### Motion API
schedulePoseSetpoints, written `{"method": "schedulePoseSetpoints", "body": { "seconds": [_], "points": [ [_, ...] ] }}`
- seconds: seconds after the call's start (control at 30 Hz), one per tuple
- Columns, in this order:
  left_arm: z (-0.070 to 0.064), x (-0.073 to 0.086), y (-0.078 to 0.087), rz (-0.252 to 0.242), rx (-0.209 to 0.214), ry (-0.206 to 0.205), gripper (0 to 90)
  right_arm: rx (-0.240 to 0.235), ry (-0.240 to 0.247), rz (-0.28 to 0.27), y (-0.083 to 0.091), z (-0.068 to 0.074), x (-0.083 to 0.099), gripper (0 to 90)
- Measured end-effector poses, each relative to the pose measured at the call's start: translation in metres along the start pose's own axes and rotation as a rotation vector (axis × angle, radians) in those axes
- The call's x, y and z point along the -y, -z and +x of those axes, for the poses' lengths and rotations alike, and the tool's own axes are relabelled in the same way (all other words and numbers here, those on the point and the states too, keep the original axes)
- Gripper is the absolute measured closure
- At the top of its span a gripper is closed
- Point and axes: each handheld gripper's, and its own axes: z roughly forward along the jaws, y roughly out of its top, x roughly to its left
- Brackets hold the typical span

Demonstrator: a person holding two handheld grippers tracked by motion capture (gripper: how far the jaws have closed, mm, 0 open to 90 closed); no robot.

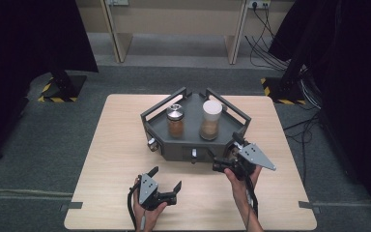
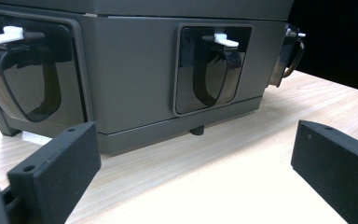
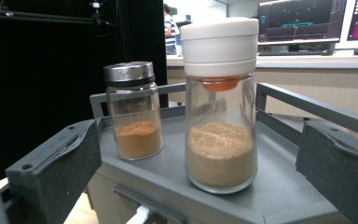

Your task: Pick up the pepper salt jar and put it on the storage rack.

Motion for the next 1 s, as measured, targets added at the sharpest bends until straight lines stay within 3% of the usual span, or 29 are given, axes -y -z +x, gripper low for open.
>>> {"method": "schedulePoseSetpoints", "body": {
  "seconds": [0.5,0.8,1.0],
  "points": [
    [0.0,0.0,0.0,0.001,0.0,0.001,0.6,-0.016,0.009,0.031,0.022,0.003,0.025,0.4],
    [0.0,0.0,0.0,0.003,0.001,0.001,0.6,-0.018,0.023,0.077,0.025,0.01,0.044,0.4],
    [0.0,-0.001,-0.001,0.005,0.003,0.001,0.6,-0.016,0.003,0.094,0.025,0.013,0.056,0.5]
  ]
}}
